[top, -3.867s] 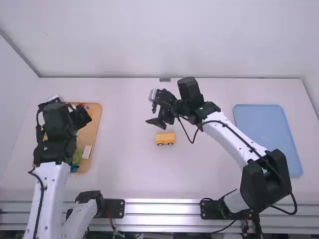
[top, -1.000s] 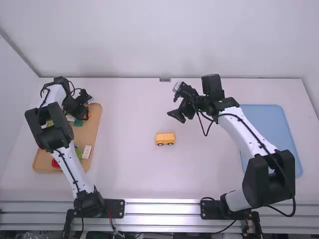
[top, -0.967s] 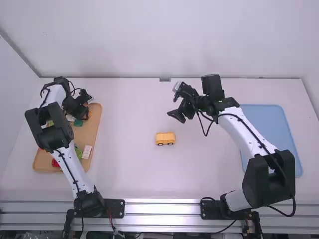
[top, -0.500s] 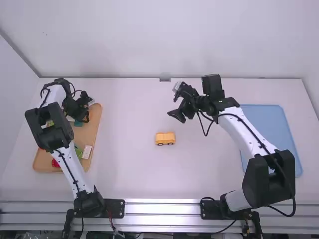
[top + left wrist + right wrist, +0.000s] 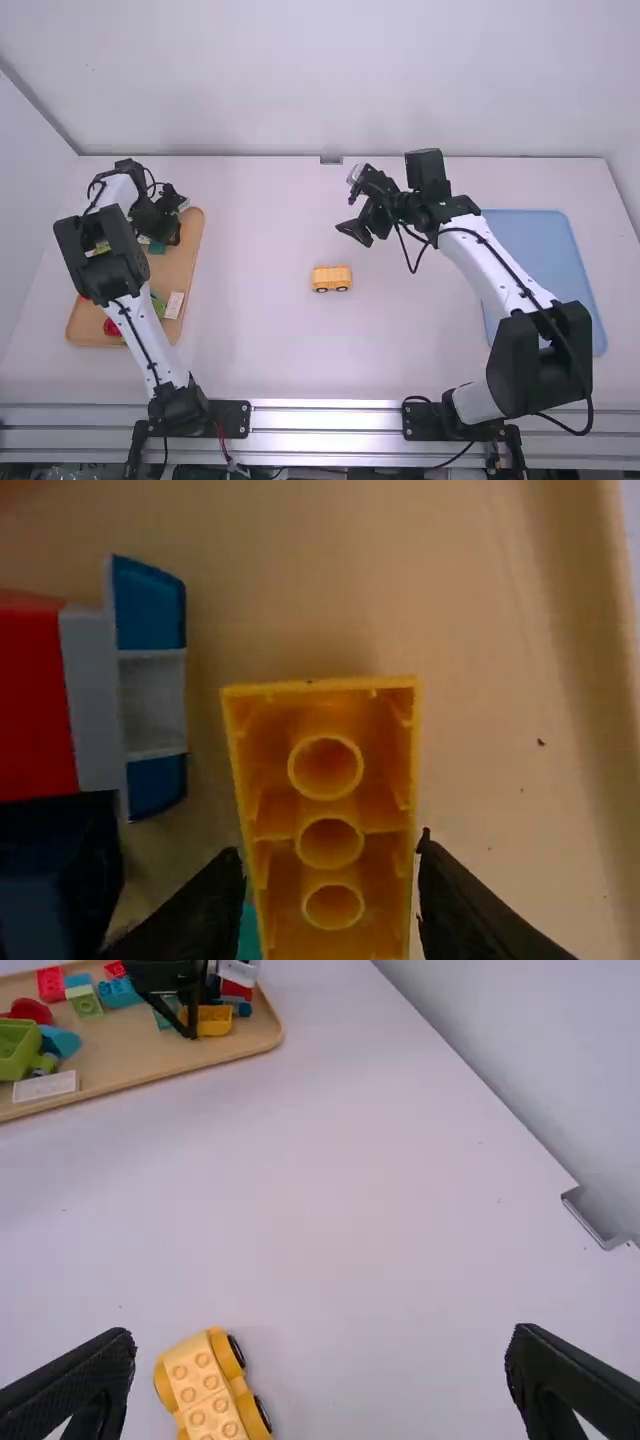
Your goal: Assemble lego blocks to make yellow taxi
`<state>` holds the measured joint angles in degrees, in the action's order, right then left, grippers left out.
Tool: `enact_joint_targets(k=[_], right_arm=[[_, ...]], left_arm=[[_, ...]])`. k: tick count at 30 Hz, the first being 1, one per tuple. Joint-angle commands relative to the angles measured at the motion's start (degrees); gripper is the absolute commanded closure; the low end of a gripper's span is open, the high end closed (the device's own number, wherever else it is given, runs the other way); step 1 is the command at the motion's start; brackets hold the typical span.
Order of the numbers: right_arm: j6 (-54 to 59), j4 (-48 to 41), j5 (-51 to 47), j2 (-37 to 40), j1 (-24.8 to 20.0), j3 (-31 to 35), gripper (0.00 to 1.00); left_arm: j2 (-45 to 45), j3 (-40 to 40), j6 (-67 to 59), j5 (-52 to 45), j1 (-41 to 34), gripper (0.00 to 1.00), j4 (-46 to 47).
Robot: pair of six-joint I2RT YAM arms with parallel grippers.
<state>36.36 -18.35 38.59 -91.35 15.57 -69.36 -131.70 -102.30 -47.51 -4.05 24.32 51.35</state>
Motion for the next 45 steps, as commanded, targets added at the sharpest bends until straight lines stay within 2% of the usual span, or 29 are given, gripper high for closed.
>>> enact_joint_targets(k=[1, 9, 12, 18, 20, 27, 30, 36, 39, 42, 45], right_arm=[[0.0, 0.1, 0.3, -0.5, -0.2, -1.9, 0.01], [0.0, 0.1, 0.4, -0.5, -0.1, -1.9, 0.01], [0.1, 0.1, 0.4, -0.5, -0.2, -1.9, 0.01], [-0.2, 0.4, 0.4, -0.5, -0.2, -1.9, 0.01], [-0.2, 0.5, 0.4, -0.5, -0.2, -1.9, 0.01], [-1.9, 1.8, 0.4, -0.5, -0.3, -1.9, 0.02], [-1.9, 1.6, 0.4, -0.5, -0.3, -1.9, 0.01], [-1.9, 1.8, 0.5, -1.3, -0.3, -1.9, 0.01], [-1.9, 2.9, 2.8, -2.0, -0.3, -1.9, 0.01], [0.7, 4.1, 7.7, -3.0, -1.1, -1.9, 0.01], [6.5, 4.7, 19.2, -3.9, -2.8, -1.9, 0.01]], left_arm=[[-0.5, 0.3, 0.6, -0.8, -0.3, 0.59, -0.1], [-0.5, 0.4, 0.5, -1.3, -0.3, 0.69, -1.1], [-0.5, 0.3, -0.3, -1.2, -0.3, 0.80, -0.9], [0.1, -3.0, 1.2, -1.5, -0.3, 0.87, 2.0], [3.3, -4.3, 4.7, -1.2, -1.2, 0.87, 3.1], [14.1, -3.7, 4.6, -6.4, -3.3, 0.91, 5.5], [20.7, 0.0, 4.1, -8.7, -5.6, 0.91, 3.3], [35.4, 14.4, 1.4, -11.3, -12.9, 0.89, -9.4], [42.7, 21.1, -0.1, -17.8, -18.0, 0.85, -16.0], [47.0, 25.1, -0.1, -25.0, -21.7, 0.86, -19.2], [49.4, 30.0, -1.9, -38.2, -25.3, 0.88, -21.5]])
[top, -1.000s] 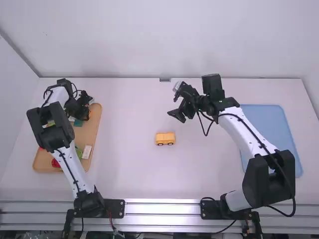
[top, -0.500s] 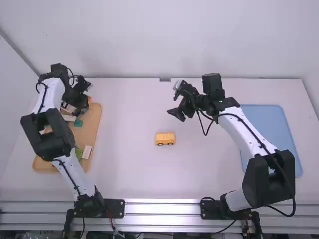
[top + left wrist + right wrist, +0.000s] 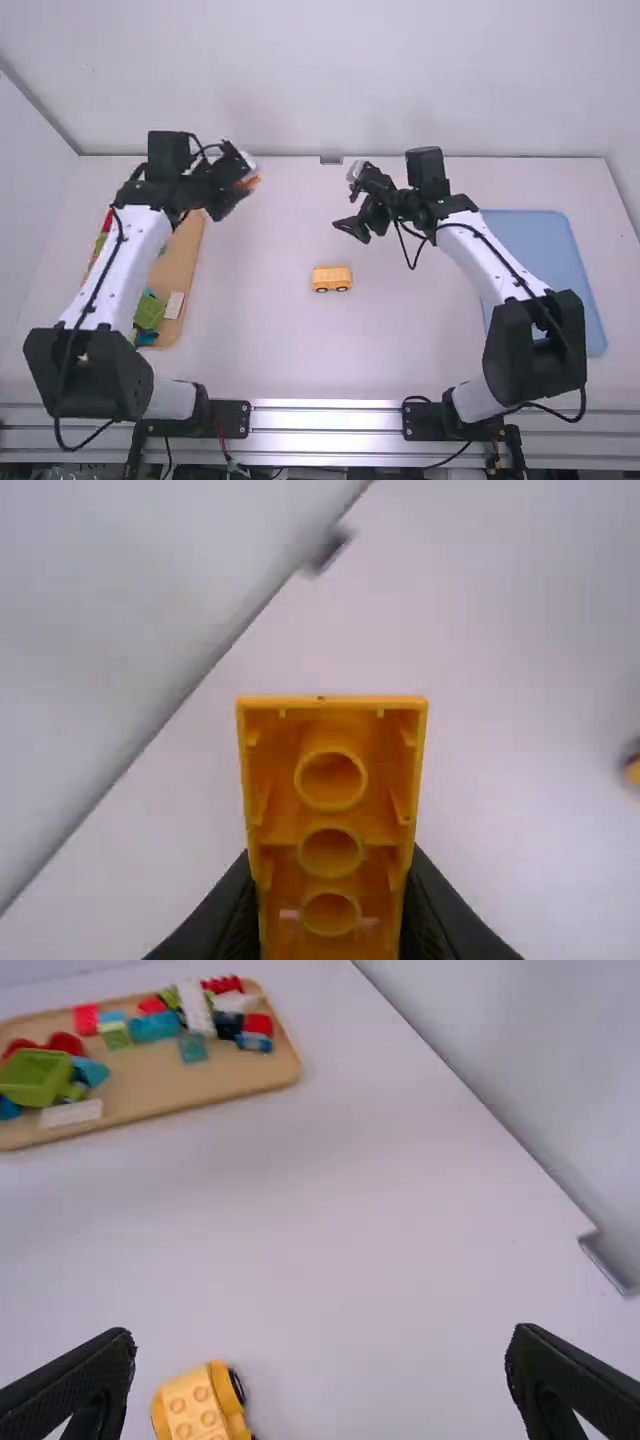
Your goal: Assemble lego blocks to make yellow taxi
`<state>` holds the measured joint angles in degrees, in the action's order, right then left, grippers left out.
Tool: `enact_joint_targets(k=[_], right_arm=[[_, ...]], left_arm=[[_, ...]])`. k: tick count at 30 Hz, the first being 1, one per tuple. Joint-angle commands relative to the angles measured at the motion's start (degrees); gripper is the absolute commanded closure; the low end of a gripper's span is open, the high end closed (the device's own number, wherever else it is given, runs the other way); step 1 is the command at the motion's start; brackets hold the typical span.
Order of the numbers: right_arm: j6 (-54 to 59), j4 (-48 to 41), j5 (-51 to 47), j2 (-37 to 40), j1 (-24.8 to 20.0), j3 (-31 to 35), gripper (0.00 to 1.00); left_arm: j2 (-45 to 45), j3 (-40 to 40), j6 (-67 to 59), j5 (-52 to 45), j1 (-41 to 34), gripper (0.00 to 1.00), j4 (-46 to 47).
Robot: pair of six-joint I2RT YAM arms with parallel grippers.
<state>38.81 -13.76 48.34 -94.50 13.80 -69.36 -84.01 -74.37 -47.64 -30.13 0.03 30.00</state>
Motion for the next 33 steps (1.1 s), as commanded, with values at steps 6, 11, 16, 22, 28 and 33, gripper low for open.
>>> enact_joint_targets(k=[6, 11, 16, 22, 28, 33], right_arm=[[9.5, -0.7, 24.7, -0.8, -3.3, -1.9, 0.01], [9.5, 0.1, 27.9, -0.8, -2.6, -1.9, 0.01], [12.3, 0.1, 30.1, -0.8, -0.1, -1.9, 0.07], [7.8, 4.6, 29.5, -0.8, 2.6, -1.9, 0.25], [7.7, 4.4, 29.2, -0.8, 3.5, -1.9, 0.41], [7.7, 3.9, 29.2, -0.8, 3.5, -1.8, 0.61]], left_arm=[[1.5, 14.1, 5.1, -27.2, -5.8, 0.89, -17.7], [1.2, 24.4, 19.2, -31.0, -8.2, 0.87, -41.0], [1.2, 32.0, 32.9, -30.9, -11.0, 0.85, -61.3], [1.2, 36.5, 40.2, -31.3, -12.2, 0.84, -72.7], [1.2, 36.9, 40.4, -35.9, -12.1, 0.85, -74.5], [1.2, 36.9, 40.8, -35.0, -12.2, 0.85, -75.4]])
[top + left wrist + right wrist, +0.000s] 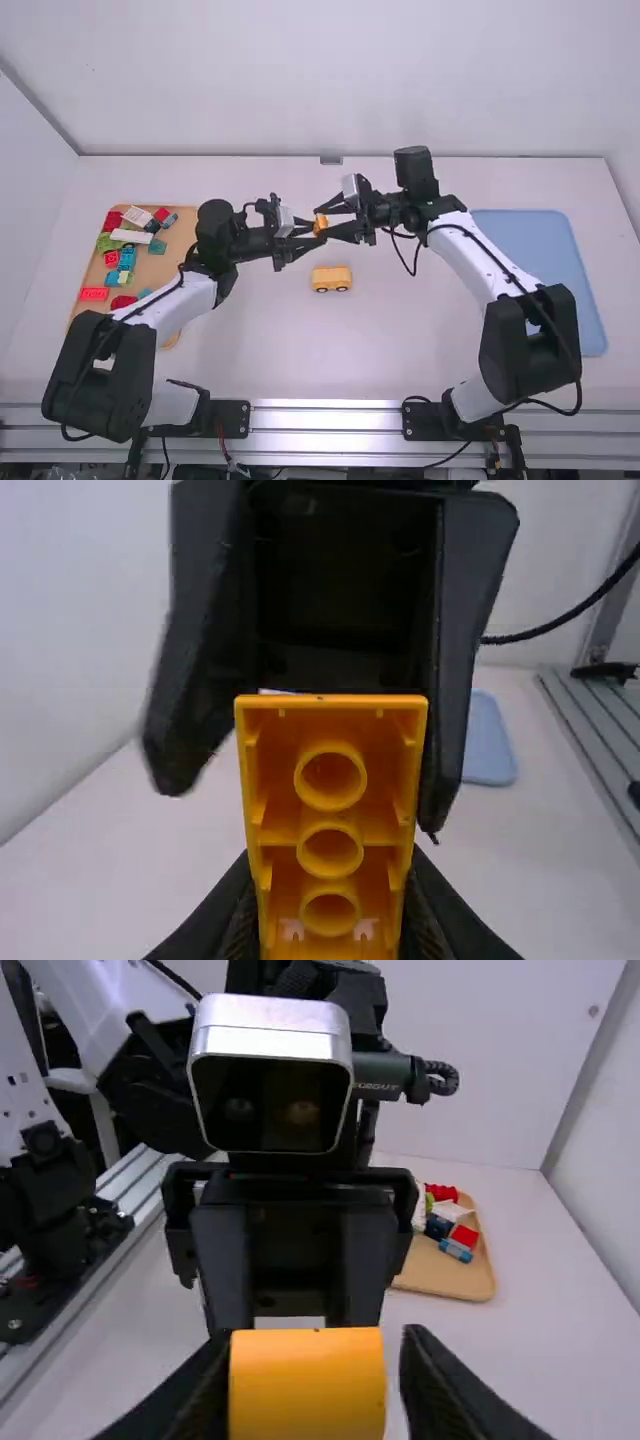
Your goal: Assemble lego blocks to make yellow taxi
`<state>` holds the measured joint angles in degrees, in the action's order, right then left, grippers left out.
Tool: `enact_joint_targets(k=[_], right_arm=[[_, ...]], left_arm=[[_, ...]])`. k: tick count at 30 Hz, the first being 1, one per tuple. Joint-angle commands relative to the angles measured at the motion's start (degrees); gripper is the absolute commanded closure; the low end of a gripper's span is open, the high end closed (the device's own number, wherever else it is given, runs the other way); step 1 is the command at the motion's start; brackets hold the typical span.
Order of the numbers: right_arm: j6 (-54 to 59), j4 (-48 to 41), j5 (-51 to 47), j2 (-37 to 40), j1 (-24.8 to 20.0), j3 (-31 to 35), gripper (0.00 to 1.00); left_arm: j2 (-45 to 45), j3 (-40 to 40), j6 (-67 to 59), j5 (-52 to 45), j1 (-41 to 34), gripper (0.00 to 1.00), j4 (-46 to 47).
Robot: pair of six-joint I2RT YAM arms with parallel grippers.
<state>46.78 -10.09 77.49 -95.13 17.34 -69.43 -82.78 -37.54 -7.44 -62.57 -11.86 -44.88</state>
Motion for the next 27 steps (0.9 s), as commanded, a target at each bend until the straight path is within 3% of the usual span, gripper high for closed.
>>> enact_joint_targets(k=[1, 4, 6, 8, 9, 11, 14, 16, 17, 18, 19, 23, 27], right_arm=[[-0.2, -0.2, 0.1, -0.2, 0.0, -1.7, 0.64], [1.3, -1.2, 0.1, -0.2, 0.0, -1.7, 0.74], [1.4, -1.4, 0.0, -0.2, 0.0, -1.7, 0.83], [1.5, -1.4, 0.2, -0.2, 0.0, -1.7, 0.90], [1.4, -1.2, -0.3, -0.2, 0.0, -1.7, 0.93], [1.4, -1.2, -2.2, -0.1, -0.1, -1.8, 0.93], [-3.4, 0.0, -10.6, 0.0, -1.5, -1.9, 0.93], [-8.8, -0.1, -21.2, 0.4, -2.5, -1.9, 0.93], [-10.6, -2.6, -31.0, 1.2, -2.9, -1.9, 0.93], [-10.6, -3.0, -32.0, 1.2, -2.9, -1.9, 0.93], [-10.5, -5.9, -39.0, 1.9, -3.2, -1.9, 0.93], [-3.8, -16.4, -56.1, 2.2, -3.6, -1.9, 0.91], [5.0, -27.7, -65.1, 1.9, -2.2, -1.8, 0.89]], left_arm=[[0.0, 0.1, 0.6, -2.6, -0.3, 0.85, -0.8], [0.0, 0.1, 0.6, -2.5, 0.0, 0.83, -1.1], [0.0, 0.1, 0.6, -2.5, 0.0, 0.76, -1.4], [0.0, 0.1, 0.6, -2.6, -0.2, 0.48, -1.4], [0.0, 0.1, 0.6, -2.5, 0.1, 0.23, -1.3], [0.0, 0.1, 0.6, -2.5, 0.2, 0.01, -1.0], [0.0, 0.1, 0.6, -0.6, 0.2, 0.01, 0.7], [0.0, 0.1, 0.5, 3.3, 0.0, 0.01, 3.4], [0.0, 0.1, 0.3, 7.0, 0.0, 0.01, 6.1], [0.0, 0.1, 0.3, 7.4, 0.0, 0.01, 6.3], [0.0, 0.1, 0.1, 10.2, 0.0, 0.01, 8.4], [0.0, 0.1, 0.0, 17.0, 0.0, 0.01, 12.0], [0.0, 0.1, -0.1, 18.5, 0.0, 0.01, 12.3]])
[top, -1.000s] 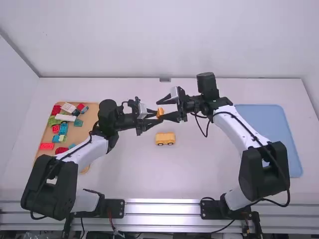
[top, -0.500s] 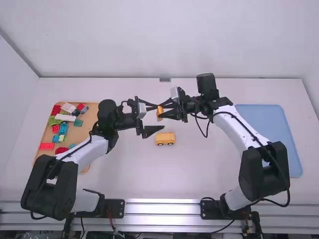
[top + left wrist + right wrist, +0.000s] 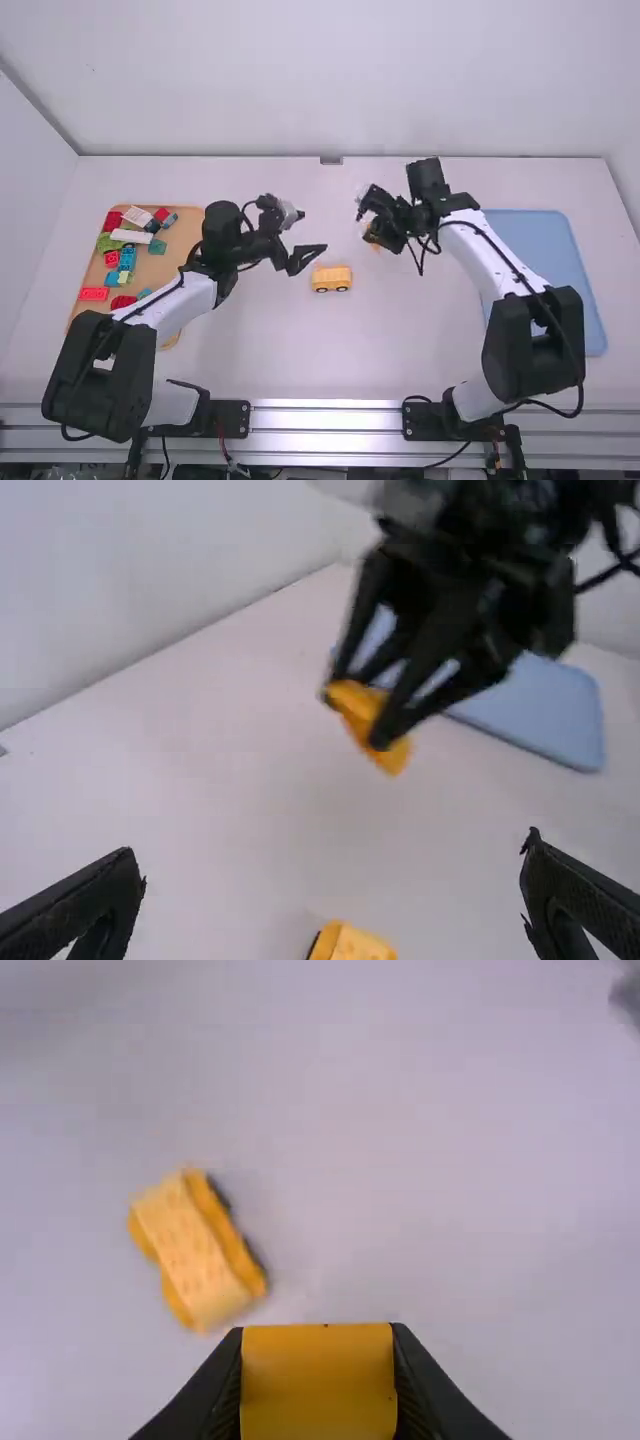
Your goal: Assemble lego blocks to make yellow taxi
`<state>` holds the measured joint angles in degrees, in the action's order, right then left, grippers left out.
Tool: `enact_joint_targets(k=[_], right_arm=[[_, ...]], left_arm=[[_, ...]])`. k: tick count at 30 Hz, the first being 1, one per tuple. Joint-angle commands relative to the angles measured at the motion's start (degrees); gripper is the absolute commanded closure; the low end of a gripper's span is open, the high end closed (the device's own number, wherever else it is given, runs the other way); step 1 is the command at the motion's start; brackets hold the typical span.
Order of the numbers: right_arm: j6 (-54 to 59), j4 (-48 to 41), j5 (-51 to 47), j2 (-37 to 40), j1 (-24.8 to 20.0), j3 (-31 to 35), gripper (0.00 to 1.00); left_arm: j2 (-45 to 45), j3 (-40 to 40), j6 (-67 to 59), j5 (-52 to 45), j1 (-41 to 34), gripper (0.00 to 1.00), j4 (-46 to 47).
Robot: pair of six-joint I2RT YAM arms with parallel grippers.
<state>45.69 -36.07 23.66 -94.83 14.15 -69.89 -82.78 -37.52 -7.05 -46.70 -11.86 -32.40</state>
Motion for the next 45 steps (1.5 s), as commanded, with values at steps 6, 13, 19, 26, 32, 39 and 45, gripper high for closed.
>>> enact_joint_targets(k=[6, 13, 19, 26, 32, 39, 45], right_arm=[[13.7, -6.6, -20.2, -4.3, 4.1, -1.4, 0.96], [20.9, -6.4, -24.7, -15.0, 7.4, -1.4, 0.97], [22.2, -5.7, -23.1, -16.6, 10.5, -1.4, 0.93], [22.3, -4.3, -20.3, -18.2, 11.7, -1.3, 0.87], [20.2, -2.0, -22.9, -21.5, 10.9, -1.4, 0.91], [20.5, -2.0, -24.1, -21.3, 12.2, -1.4, 0.46], [19.6, -2.8, -23.4, -21.2, 12.2, -2.8, 0.01]], left_arm=[[0.0, 0.1, -0.4, 2.7, 0.0, 0.01, 0.1], [0.0, 0.1, -0.4, 2.9, 0.0, 0.01, 2.1], [0.0, 0.1, -0.4, 2.8, 0.5, 0.01, 2.0], [0.0, 0.1, -0.4, 2.8, 0.7, 0.01, 2.7], [0.0, 0.1, -3.1, 2.7, 0.3, 0.01, 4.0], [0.0, 0.1, -3.1, 2.9, 0.3, 0.01, 4.7], [0.0, 0.1, -3.0, 8.5, 0.2, 0.01, 5.7]])
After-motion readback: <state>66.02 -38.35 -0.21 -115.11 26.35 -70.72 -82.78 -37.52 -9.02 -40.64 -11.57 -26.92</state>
